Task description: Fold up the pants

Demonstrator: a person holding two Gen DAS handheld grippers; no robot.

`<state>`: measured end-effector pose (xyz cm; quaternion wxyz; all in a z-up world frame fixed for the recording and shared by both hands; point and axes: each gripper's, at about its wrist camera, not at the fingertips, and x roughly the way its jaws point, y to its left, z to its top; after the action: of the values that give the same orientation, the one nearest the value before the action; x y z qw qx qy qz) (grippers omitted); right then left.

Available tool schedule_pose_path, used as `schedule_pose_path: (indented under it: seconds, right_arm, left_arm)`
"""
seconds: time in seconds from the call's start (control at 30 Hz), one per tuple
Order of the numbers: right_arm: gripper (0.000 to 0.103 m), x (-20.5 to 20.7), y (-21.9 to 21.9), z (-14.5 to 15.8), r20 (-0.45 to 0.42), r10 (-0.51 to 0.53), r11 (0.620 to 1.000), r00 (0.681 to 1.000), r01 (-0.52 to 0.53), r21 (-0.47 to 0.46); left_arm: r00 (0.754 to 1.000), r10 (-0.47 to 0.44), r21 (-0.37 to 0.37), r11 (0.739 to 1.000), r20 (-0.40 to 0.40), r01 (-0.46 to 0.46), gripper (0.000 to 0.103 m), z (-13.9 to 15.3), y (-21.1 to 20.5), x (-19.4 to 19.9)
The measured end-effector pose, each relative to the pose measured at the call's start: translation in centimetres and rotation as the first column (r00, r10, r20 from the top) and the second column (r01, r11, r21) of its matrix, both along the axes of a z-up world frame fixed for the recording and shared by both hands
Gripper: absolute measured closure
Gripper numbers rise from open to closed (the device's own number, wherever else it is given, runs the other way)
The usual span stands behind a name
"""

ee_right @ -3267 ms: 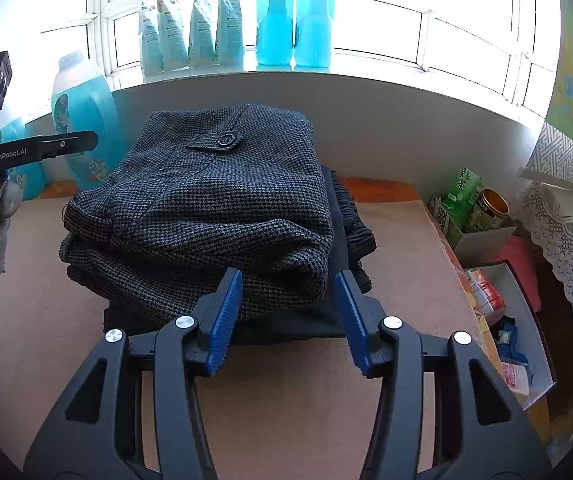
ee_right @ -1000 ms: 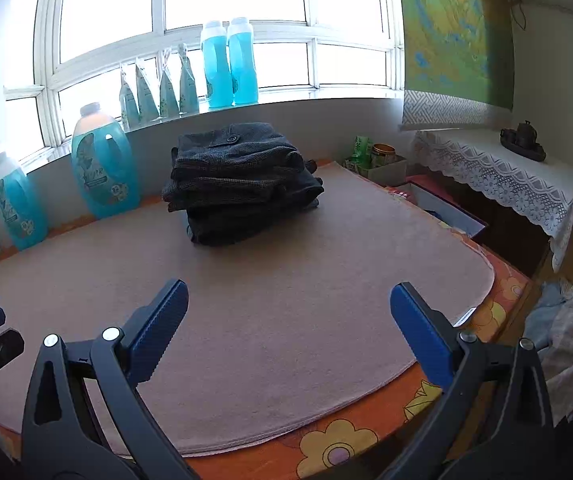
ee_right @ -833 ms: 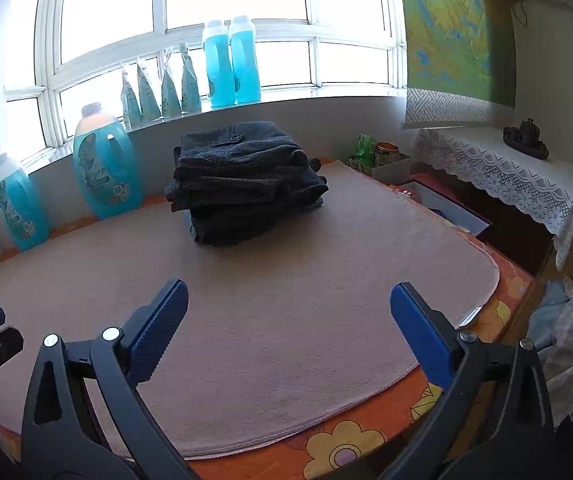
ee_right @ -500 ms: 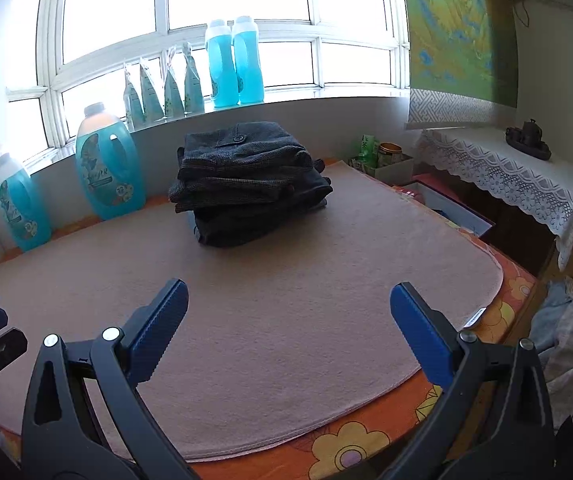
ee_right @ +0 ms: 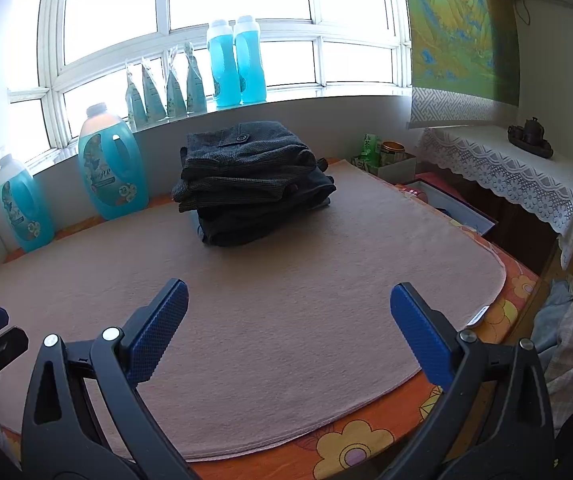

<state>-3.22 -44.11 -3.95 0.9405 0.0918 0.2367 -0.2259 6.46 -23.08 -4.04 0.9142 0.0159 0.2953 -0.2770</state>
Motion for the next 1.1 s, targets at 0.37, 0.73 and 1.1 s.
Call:
schedule_pose_path:
  seconds: [0.37, 0.73, 1.1]
  right_arm:
    - [0.0, 0.2, 0.5, 0.0, -0.002, 0.002, 1.0, 1.0, -0.002, 0.0]
    - [0.0, 0.4, 1.1, -0.1, -0.002, 0.005, 1.0, 1.0, -0.005, 0.003]
    - [0.0, 0.6, 1.4, -0.2, -0.005, 0.007, 1.0, 1.0, -0.007, 0.007]
  left_arm:
    - [1.0, -0.001, -0.002, 1.0, 0.004, 0.001, 0.023, 0.1, 0.0, 0.0]
    - [1.0, -0.003, 0.001, 1.0, 0.007, 0.003, 0.023, 0.1, 0.1, -0.1]
    - [1.0, 0.0, 0.005, 1.0, 0.009, 0.0, 0.023, 0.1, 0.2, -0.1]
